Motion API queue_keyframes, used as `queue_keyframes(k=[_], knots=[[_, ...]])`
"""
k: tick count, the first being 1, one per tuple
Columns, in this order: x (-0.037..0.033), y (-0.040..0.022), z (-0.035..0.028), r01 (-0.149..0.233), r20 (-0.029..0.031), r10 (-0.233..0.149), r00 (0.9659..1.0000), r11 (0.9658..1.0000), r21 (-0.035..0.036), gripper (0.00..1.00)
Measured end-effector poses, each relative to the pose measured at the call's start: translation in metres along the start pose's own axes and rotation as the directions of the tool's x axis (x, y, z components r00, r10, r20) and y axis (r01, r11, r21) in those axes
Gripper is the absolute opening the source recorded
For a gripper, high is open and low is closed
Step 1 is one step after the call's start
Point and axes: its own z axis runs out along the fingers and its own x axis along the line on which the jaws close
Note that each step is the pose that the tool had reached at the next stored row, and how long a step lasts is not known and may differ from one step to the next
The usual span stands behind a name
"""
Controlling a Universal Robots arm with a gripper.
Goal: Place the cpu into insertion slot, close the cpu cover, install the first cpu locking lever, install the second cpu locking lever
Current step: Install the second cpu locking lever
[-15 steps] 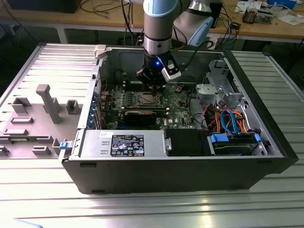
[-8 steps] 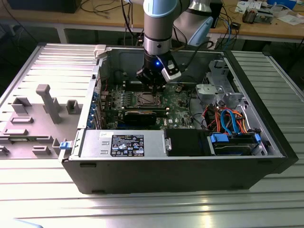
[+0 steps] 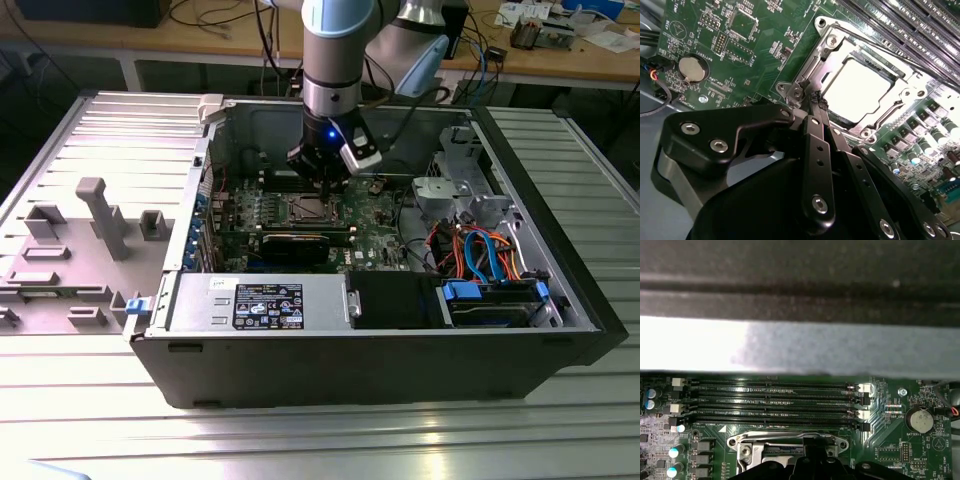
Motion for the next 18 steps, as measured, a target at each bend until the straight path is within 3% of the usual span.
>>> queue_keyframes(k=[5,11,18], knots=[[0.0002,-0.006,-0.0006,0.0,-0.0001,0.0,1.0,1.0,0.0,0.11],[-0.0003,-0.006,-0.0139,0.0,0.0,0.0,1.0,1.0,-0.0001,0.11],[-0.0001,-0.0128,-0.0145,0.0,-0.0001,0.0,1.0,1.0,-0.0001,0.11]])
